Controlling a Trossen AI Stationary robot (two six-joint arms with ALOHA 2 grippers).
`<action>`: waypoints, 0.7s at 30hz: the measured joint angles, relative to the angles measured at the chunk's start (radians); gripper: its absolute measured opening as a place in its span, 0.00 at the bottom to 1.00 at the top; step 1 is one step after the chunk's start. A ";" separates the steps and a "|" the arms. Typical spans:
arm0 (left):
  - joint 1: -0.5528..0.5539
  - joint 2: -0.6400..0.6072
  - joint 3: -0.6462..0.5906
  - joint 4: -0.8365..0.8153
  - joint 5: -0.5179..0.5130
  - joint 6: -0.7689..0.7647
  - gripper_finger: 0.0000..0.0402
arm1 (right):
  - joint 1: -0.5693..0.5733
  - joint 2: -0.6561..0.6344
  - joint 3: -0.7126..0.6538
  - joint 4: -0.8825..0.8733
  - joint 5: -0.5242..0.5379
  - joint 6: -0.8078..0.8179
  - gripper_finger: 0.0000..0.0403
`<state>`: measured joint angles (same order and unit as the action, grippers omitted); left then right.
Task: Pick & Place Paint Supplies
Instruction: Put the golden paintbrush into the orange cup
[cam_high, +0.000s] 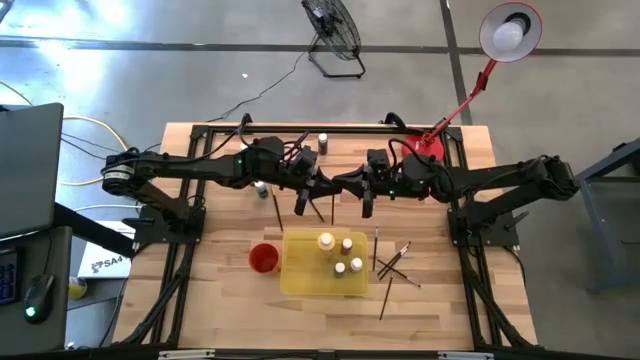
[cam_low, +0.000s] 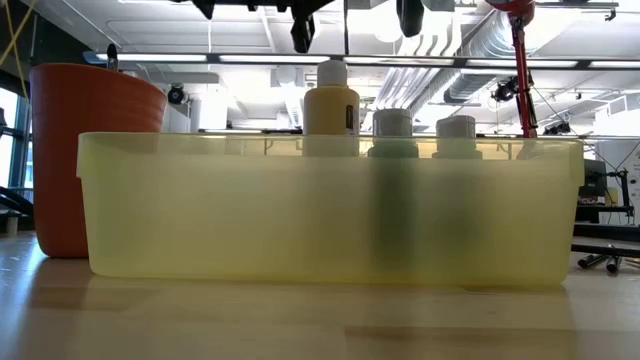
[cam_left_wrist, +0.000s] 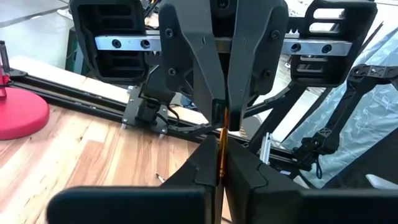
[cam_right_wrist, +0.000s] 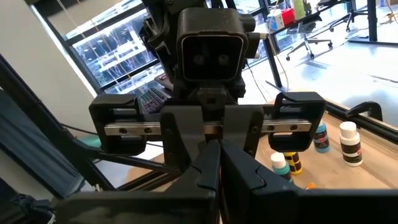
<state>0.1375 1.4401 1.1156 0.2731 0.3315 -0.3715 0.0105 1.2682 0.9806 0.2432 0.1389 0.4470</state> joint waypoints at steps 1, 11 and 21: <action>0.000 0.000 0.000 0.000 0.000 0.000 0.02 | 0.000 0.000 0.000 0.000 -0.001 0.000 0.01; 0.000 0.000 0.000 0.000 0.000 0.008 0.02 | 0.000 0.000 0.000 0.000 -0.007 0.001 0.01; 0.000 0.000 0.000 0.001 -0.004 0.008 0.01 | 0.000 -0.007 0.000 -0.002 -0.008 0.001 0.02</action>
<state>0.1375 1.4403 1.1154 0.2743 0.3271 -0.3634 0.0105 1.2611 0.9806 0.2409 0.1310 0.4477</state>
